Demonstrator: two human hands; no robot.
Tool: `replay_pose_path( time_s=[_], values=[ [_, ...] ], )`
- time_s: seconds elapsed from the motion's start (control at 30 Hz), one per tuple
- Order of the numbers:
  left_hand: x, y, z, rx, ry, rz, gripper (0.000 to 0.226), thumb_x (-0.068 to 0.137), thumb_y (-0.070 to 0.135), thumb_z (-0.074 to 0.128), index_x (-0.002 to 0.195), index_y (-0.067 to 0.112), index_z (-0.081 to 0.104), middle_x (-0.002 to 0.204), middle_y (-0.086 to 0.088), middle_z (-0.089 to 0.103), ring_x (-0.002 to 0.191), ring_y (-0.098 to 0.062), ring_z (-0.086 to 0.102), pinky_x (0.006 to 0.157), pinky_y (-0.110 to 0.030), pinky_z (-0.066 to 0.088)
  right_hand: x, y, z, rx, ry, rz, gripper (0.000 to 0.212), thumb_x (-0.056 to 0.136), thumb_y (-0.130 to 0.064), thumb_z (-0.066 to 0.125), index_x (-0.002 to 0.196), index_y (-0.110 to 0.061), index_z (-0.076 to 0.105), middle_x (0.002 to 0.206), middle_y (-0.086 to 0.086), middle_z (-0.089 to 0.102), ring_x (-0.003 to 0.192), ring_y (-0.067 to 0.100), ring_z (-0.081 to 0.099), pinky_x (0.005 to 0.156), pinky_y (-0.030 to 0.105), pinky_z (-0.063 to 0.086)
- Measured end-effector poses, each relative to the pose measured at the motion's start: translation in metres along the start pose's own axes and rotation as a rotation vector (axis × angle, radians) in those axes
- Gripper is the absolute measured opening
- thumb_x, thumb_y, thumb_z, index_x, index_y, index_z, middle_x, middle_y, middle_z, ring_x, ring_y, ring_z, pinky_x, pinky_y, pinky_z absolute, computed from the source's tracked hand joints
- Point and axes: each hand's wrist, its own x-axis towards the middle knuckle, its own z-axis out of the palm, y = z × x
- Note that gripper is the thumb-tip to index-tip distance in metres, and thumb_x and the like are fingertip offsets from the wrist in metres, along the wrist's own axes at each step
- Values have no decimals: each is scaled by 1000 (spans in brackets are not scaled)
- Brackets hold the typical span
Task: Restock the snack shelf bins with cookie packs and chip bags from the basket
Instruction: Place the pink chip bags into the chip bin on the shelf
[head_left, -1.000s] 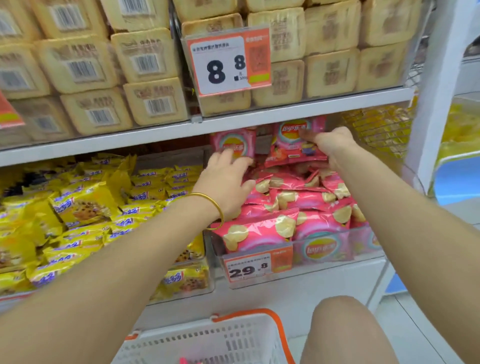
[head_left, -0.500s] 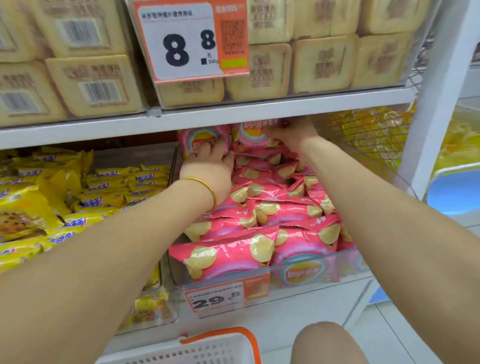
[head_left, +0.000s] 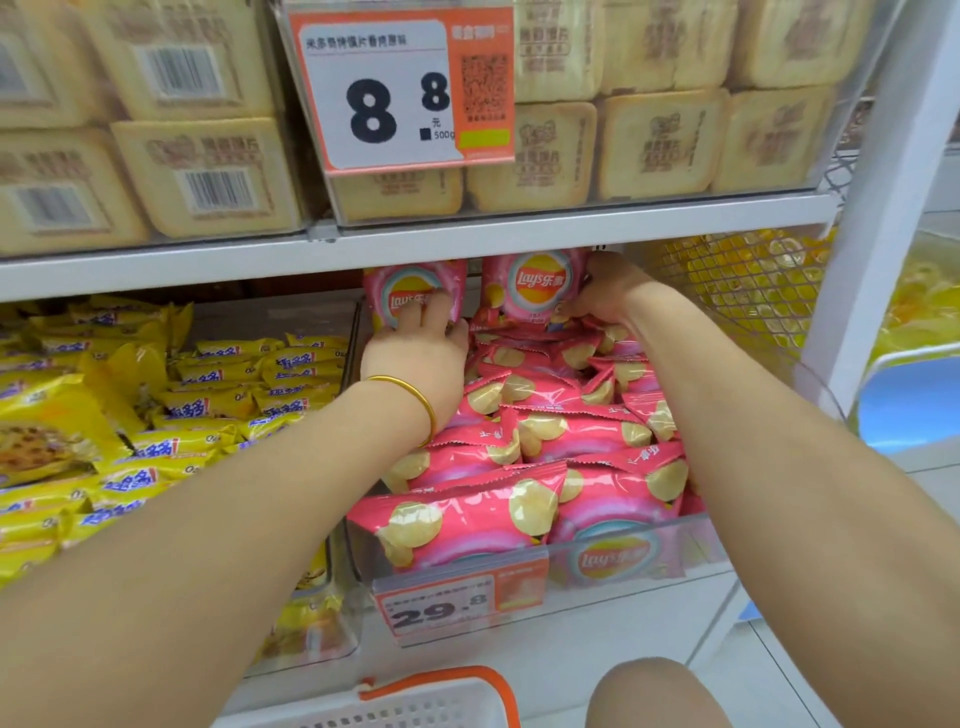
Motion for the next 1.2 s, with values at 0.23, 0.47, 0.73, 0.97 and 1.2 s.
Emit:
replay_pose_path(
  time_s=[0.23, 0.47, 0.73, 0.97, 1.2],
  values=[
    [3, -5, -2, -123, -142, 51, 70, 88, 6, 45, 149, 23, 16, 154, -12, 2, 135, -35, 23, 100, -49, 41, -3, -25, 22, -98, 20, -16, 35, 96, -8, 45, 130, -3, 47, 130, 16, 54, 116, 28, 55, 87, 30, 44],
    [-22, -10, -32, -195, -111, 46, 54, 88, 6, 44, 140, 17, 34, 148, -11, 20, 128, -34, 32, 97, -45, 42, -54, -34, -8, -6, 114, 93, 31, 93, -2, 47, 124, -4, 48, 119, 15, 54, 116, 33, 52, 85, 36, 43],
    [-173, -26, -42, -603, 288, 254, 42, 79, 16, 34, 107, 7, 63, 117, -13, 58, 103, -34, 57, 86, -43, 47, -233, -65, 16, 256, 188, -336, 34, 80, 0, 59, 112, -10, 60, 93, 3, 64, 90, 23, 61, 83, 39, 47],
    [-298, -55, 58, -542, -248, 155, 44, 75, 23, 28, 89, 16, 69, 93, -5, 66, 85, -31, 64, 71, -42, 56, -278, -100, 197, -80, -635, -372, 29, 88, -4, 51, 114, -14, 61, 118, 10, 62, 113, 26, 56, 88, 29, 41],
    [-313, -80, 112, -404, -594, -2, 32, 93, 17, 40, 120, 17, 58, 125, -5, 51, 120, -24, 47, 98, -37, 41, -314, -98, 368, -185, -1112, -336, 61, 91, -11, 56, 146, -12, 30, 137, 17, 46, 121, 31, 48, 95, 31, 39]
  ],
)
